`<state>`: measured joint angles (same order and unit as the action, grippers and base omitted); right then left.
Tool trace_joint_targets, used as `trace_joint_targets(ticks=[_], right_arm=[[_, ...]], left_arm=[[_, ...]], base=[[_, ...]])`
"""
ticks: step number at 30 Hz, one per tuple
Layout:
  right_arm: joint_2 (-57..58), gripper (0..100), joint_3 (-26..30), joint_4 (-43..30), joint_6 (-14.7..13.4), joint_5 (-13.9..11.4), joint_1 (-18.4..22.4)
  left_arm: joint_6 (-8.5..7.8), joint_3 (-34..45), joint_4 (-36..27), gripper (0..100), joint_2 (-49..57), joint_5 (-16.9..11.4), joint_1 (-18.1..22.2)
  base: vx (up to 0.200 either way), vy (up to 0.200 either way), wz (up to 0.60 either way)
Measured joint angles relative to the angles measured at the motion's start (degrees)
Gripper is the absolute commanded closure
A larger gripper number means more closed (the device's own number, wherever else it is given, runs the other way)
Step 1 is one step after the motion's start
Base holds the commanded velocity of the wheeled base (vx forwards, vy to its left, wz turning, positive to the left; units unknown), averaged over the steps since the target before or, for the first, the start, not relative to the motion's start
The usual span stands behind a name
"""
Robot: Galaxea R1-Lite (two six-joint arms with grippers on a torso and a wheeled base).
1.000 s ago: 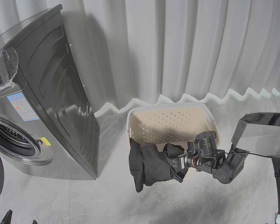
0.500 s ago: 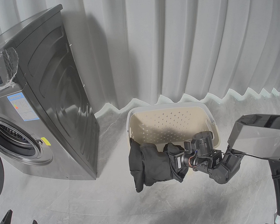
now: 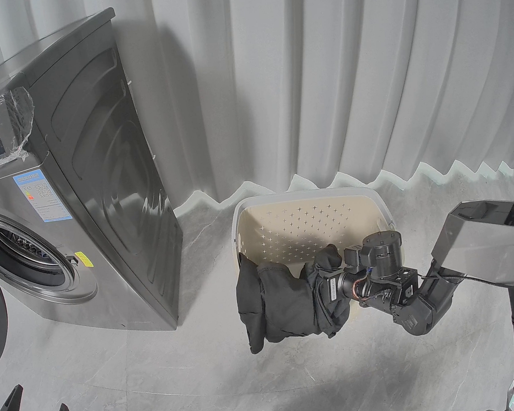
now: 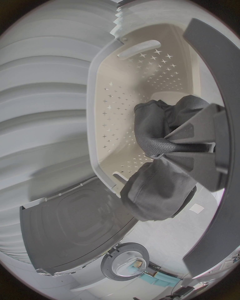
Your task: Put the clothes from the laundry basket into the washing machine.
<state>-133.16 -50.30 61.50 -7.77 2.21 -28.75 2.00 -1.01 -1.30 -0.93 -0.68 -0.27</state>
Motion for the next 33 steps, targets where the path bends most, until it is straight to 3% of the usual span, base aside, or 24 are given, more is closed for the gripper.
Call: trace_joint_targets(ticks=[10,33], right_arm=[[10.62,100,5.32,2.38,-1.49,1.01,-1.33],[39.00,100,13.09,3.23,-1.04,4.66,-4.05]], left_arm=[[0.00,0.00,-0.02,0,0.00,-0.02,0.00],[0.10,0.00,-0.02,0,0.00,-0.02,0.00]], base=[[0.000,0.000,0.00],[0.000,0.000,0.00]])
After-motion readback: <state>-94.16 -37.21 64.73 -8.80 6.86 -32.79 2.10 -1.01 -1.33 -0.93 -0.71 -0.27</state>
